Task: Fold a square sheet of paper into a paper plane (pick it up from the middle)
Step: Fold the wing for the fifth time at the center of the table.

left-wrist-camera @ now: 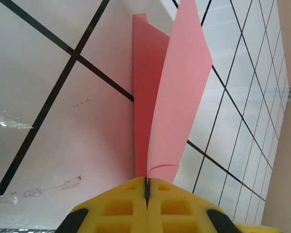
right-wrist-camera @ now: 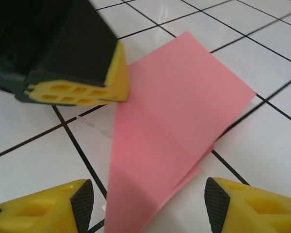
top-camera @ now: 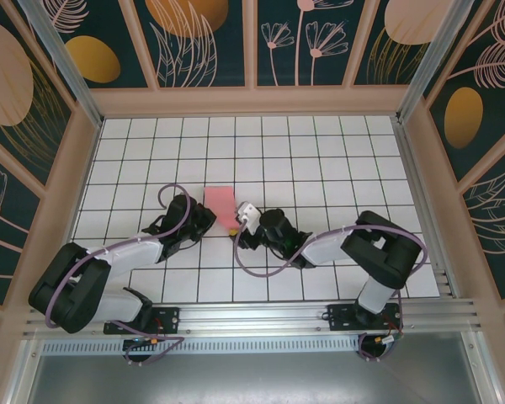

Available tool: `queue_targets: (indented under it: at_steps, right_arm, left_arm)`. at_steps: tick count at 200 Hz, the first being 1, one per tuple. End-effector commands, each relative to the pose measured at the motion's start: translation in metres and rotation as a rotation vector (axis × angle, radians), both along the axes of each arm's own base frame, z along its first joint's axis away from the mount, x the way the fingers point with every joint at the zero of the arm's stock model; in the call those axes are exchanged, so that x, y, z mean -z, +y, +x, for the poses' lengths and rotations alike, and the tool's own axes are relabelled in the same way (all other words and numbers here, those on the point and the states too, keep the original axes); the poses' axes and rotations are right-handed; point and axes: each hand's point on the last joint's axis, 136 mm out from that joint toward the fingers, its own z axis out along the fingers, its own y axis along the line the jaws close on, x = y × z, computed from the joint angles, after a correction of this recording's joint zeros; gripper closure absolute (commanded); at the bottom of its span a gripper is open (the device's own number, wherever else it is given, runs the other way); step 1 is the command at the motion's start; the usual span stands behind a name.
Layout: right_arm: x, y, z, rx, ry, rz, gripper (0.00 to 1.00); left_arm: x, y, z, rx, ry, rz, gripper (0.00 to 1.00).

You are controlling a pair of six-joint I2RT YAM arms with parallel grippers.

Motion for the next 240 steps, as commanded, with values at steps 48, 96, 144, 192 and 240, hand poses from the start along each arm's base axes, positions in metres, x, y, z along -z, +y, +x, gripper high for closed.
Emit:
queue_targets:
  at_steps: [48, 96, 144, 192, 240]
  right_arm:
    - [0.010, 0.036, 0.006, -0.072, -0.187, -0.066, 0.43]
    - [0.011, 0.047, 0.021, -0.034, -0.226, -0.075, 0.55]
    - [0.019, 0.051, 0.026, -0.027, -0.225, -0.085, 0.70]
    - [0.024, 0.051, 0.024, -0.033, -0.209, -0.087, 0.88]
    - [0.021, 0.052, 0.010, -0.085, -0.122, -0.041, 0.93]
  left_arm:
    - [-0.005, -0.005, 0.002, -0.001, 0.022, -0.008, 0.98]
    - [-0.002, -0.006, 0.000, 0.009, 0.035, -0.005, 0.97]
    - [-0.003, -0.006, 0.000, 0.008, 0.033, -0.009, 0.97]
    - [-0.007, -0.005, 0.001, 0.004, 0.023, -0.009, 0.95]
    - [-0.013, 0.003, 0.003, -0.013, 0.001, 0.032, 0.76]
